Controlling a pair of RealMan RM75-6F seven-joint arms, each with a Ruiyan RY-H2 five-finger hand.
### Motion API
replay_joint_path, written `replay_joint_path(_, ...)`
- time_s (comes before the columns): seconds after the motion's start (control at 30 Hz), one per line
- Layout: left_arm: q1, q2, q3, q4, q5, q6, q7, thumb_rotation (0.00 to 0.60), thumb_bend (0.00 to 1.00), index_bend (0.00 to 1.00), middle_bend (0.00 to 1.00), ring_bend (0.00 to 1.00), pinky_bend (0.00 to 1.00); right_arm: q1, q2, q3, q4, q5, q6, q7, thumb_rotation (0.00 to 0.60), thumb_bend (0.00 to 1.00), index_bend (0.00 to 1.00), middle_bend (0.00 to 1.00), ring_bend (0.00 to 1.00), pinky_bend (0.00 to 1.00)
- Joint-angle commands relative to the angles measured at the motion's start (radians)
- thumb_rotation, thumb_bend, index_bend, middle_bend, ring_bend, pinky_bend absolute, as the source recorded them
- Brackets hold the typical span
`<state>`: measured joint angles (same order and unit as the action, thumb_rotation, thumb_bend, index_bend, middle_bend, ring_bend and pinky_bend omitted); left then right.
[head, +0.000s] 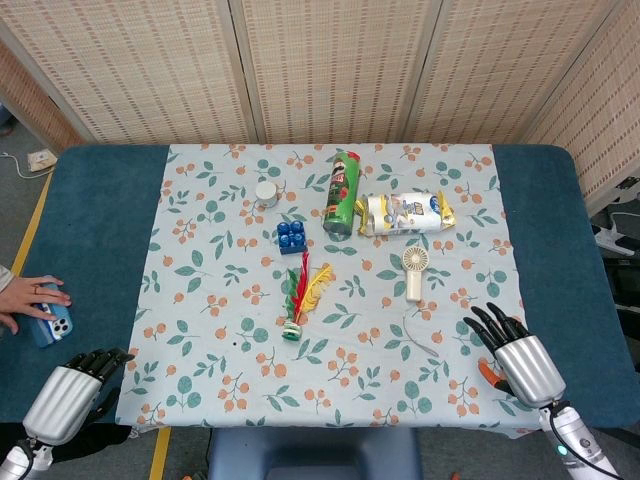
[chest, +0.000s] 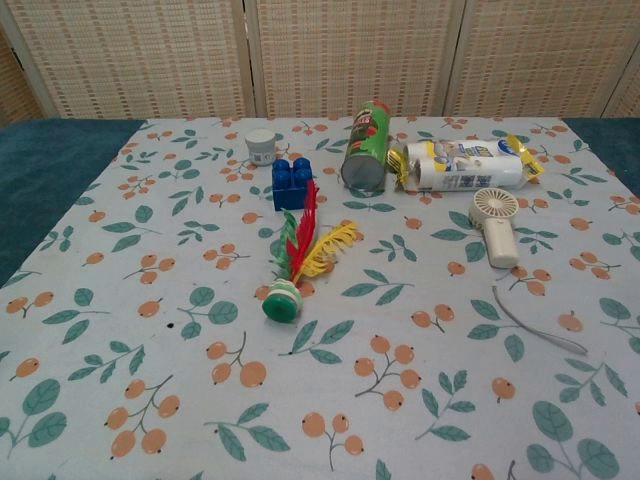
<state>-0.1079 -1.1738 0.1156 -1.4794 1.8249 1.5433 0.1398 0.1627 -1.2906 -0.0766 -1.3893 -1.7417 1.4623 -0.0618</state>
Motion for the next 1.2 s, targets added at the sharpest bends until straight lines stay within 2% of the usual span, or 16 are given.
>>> replay_joint_path(0.03, 0.000, 0.000, 0.000, 0.001, -0.001, -0.001, 0.001, 0.600, 0.41, 0.26, 0.27, 0.31, 0.47, 0.000, 0.000, 0.000, -0.001, 0.002, -0.002, -0.001, 0.600, 0.17, 0.14, 0.06, 0.00, 0.25)
replay_joint_path(0.27, 0.002, 0.001, 0.001, -0.002, 0.003, 0.005, -0.003, 0.600, 0.41, 0.26, 0.27, 0.31, 0.47, 0.008, -0.001, 0.012, -0.005, 0.014, -0.011, 0.009, 0.600, 0.17, 0.13, 0.06, 0.00, 0.25)
replay_joint_path(0.3, 0.001, 0.001, 0.001, -0.001, 0.004, 0.006, -0.006, 0.600, 0.41, 0.26, 0.27, 0.31, 0.47, 0.010, -0.007, 0.017, 0.001, 0.012, -0.005, 0.013, 0.600, 0.17, 0.13, 0.09, 0.00, 0.26)
replay_joint_path(0.37, -0.001, 0.001, 0.000, 0.000, 0.003, 0.005, -0.013, 0.600, 0.41, 0.26, 0.27, 0.31, 0.47, 0.013, -0.016, 0.027, 0.011, 0.014, 0.002, 0.018, 0.600, 0.18, 0.13, 0.22, 0.07, 0.32)
replay_joint_path(0.47, -0.006, 0.003, -0.004, -0.001, -0.005, -0.002, -0.027, 0.600, 0.41, 0.26, 0.28, 0.30, 0.47, 0.025, -0.028, 0.051, 0.019, 0.043, -0.014, 0.019, 0.600, 0.33, 0.15, 0.51, 0.36, 0.56)
replay_joint_path(0.53, -0.006, 0.005, -0.003, 0.001, -0.011, -0.005, -0.034, 0.600, 0.41, 0.26, 0.28, 0.30, 0.47, 0.045, -0.027, 0.072, 0.011, 0.086, -0.064, -0.002, 0.600, 0.44, 0.16, 0.62, 0.48, 0.67)
replay_joint_path(0.63, -0.002, 0.011, 0.000, -0.003, -0.009, 0.002, -0.040, 0.600, 0.41, 0.26, 0.28, 0.31, 0.47, 0.093, 0.002, 0.104, -0.055, 0.183, -0.200, -0.032, 0.600, 0.57, 0.16, 0.71, 0.57, 0.74)
replay_joint_path(0.7, 0.000, 0.014, 0.002, -0.004, 0.003, 0.014, -0.044, 0.600, 0.41, 0.26, 0.28, 0.31, 0.47, 0.130, 0.037, 0.123, -0.120, 0.265, -0.311, -0.041, 0.600, 0.62, 0.15, 0.74, 0.59, 0.76)
replay_joint_path(0.8, 0.003, 0.015, 0.006, 0.000, 0.019, 0.030, -0.050, 0.600, 0.41, 0.26, 0.28, 0.31, 0.47, 0.209, 0.113, 0.161, -0.244, 0.446, -0.527, -0.055, 0.600, 0.68, 0.11, 0.76, 0.60, 0.77)
replay_joint_path(0.87, 0.002, 0.014, 0.006, 0.001, 0.021, 0.029, -0.054, 0.600, 0.41, 0.26, 0.28, 0.31, 0.47, 0.249, 0.135, 0.178, -0.281, 0.528, -0.606, -0.073, 0.600, 0.69, 0.10, 0.76, 0.61, 0.77)
replay_joint_path(1.0, 0.001, 0.014, 0.006, 0.002, 0.019, 0.027, -0.055, 0.600, 0.41, 0.26, 0.28, 0.30, 0.47, 0.270, 0.141, 0.184, -0.294, 0.569, -0.634, -0.094, 0.600, 0.70, 0.08, 0.76, 0.61, 0.77)
replay_joint_path(1.2, -0.001, 0.016, 0.004, -0.002, 0.010, 0.017, -0.054, 0.600, 0.41, 0.26, 0.28, 0.31, 0.47, 0.360, 0.079, 0.196, -0.312, 0.742, -0.674, -0.229, 0.600, 0.71, 0.06, 0.77, 0.61, 0.77)
